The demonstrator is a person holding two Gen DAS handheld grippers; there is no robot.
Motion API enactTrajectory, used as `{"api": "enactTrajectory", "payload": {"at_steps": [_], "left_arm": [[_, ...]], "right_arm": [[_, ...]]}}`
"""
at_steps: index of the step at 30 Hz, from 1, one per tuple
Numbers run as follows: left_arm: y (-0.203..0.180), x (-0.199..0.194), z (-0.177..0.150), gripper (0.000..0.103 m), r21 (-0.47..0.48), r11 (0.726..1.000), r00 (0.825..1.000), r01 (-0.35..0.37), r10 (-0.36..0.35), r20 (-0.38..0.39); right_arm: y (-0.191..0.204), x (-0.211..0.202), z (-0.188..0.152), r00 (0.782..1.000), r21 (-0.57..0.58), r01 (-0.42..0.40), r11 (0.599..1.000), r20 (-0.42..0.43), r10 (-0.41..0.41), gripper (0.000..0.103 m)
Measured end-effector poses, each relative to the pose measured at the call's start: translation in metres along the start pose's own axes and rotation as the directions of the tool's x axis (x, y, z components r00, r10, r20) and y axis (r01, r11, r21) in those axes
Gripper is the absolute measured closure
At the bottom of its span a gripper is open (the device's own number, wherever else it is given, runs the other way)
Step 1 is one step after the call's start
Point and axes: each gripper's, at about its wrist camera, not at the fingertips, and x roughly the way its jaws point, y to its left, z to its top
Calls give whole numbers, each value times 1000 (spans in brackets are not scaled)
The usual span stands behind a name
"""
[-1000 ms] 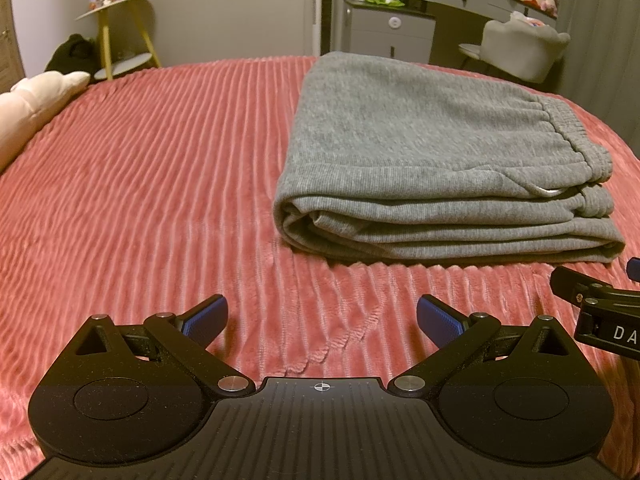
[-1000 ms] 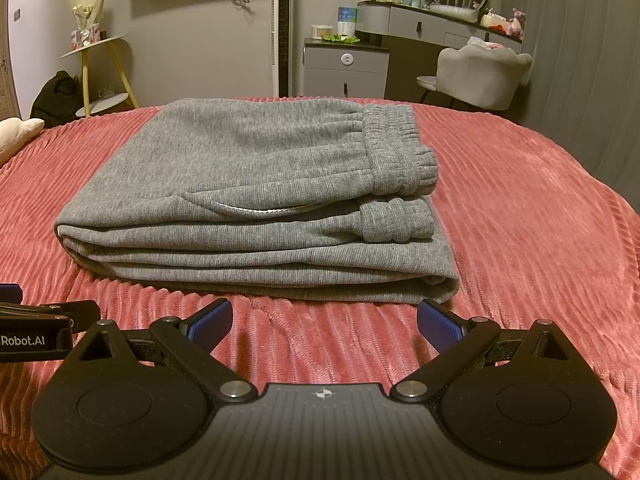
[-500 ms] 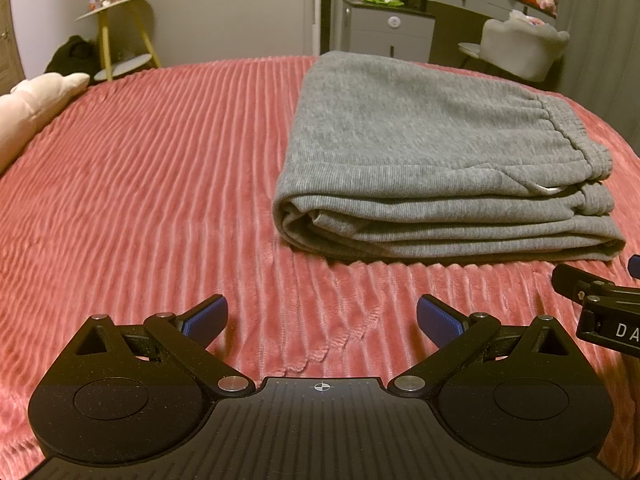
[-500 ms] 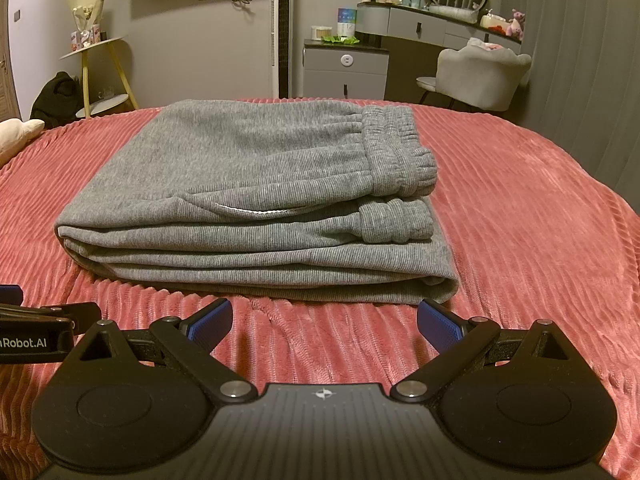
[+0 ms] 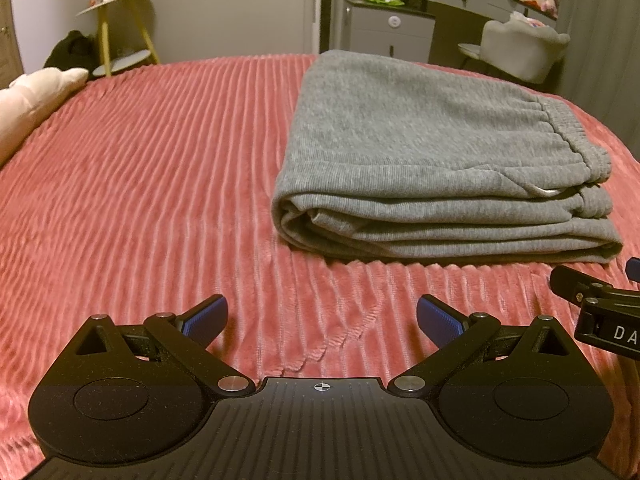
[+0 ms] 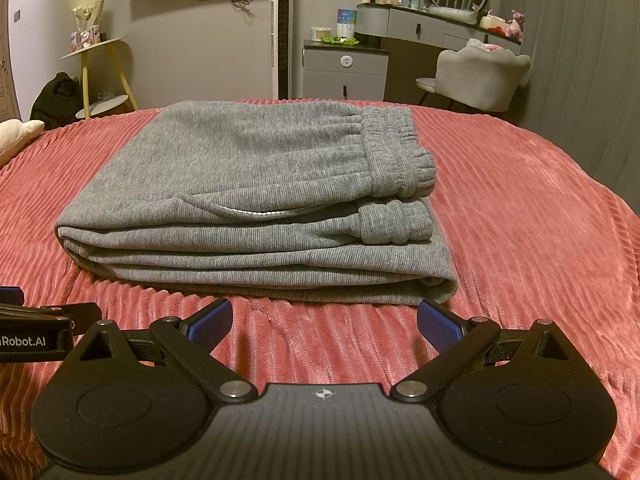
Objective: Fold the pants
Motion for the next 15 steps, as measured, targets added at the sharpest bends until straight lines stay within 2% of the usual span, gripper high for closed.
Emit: {"api": "enactTrajectory", "payload": {"at_steps": [15], "left_arm": [[0, 0, 0, 0, 3, 1000, 1000, 3, -3, -5]], "right_arm": [[0, 0, -1, 1000, 0, -1, 1000, 0, 1, 4]]}}
